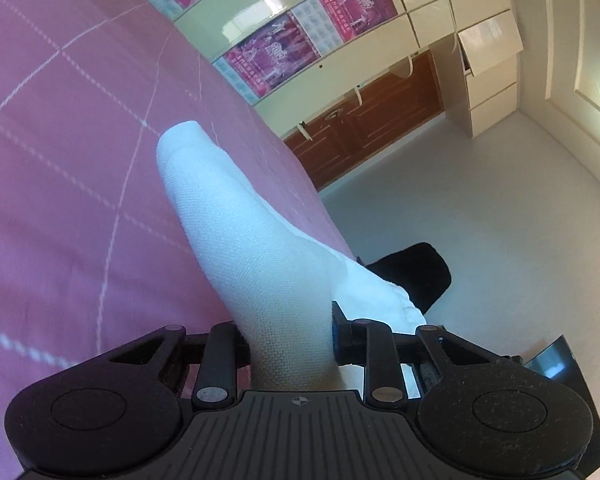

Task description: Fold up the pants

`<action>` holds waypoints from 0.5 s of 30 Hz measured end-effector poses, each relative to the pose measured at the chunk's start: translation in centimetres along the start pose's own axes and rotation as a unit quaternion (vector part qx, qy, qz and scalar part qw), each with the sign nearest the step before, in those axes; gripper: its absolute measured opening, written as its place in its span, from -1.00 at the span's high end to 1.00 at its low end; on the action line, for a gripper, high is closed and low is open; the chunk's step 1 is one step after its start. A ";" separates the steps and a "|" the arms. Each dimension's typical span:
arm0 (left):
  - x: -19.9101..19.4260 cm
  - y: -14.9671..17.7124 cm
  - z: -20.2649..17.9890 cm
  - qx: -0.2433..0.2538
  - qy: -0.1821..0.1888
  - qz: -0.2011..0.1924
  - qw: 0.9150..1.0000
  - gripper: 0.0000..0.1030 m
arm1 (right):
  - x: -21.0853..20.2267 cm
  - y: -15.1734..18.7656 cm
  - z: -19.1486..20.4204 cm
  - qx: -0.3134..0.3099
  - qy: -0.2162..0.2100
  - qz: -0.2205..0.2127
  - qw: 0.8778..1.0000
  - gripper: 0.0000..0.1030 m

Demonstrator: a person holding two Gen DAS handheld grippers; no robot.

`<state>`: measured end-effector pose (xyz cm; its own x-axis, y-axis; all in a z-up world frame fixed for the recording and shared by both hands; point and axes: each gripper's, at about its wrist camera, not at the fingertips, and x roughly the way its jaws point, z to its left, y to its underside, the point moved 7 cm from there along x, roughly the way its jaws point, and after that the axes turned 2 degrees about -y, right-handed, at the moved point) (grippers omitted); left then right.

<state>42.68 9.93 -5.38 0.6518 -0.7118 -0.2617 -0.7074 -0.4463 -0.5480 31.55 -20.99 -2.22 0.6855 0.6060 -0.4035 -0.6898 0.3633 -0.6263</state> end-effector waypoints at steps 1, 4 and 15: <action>0.6 -1.0 0.5 0.003 -0.008 -0.003 1.000 0.48 | 1.2 -1.1 -0.5 0.002 0.001 -0.001 1.000 0.30; 3.0 -2.4 3.6 0.012 -0.057 0.009 0.998 0.47 | 4.8 -2.6 -2.4 0.004 0.017 0.004 1.000 0.29; 1.4 0.1 6.5 0.013 -0.110 0.011 0.994 0.17 | 8.3 1.3 -8.4 0.036 0.109 0.031 0.993 -0.21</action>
<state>45.27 12.46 -10.99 0.6825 -0.5845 -0.4388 -0.7165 -0.4167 -0.5595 38.30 -21.46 -11.93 0.6707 0.4640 -0.5788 -0.7410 0.3843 -0.5507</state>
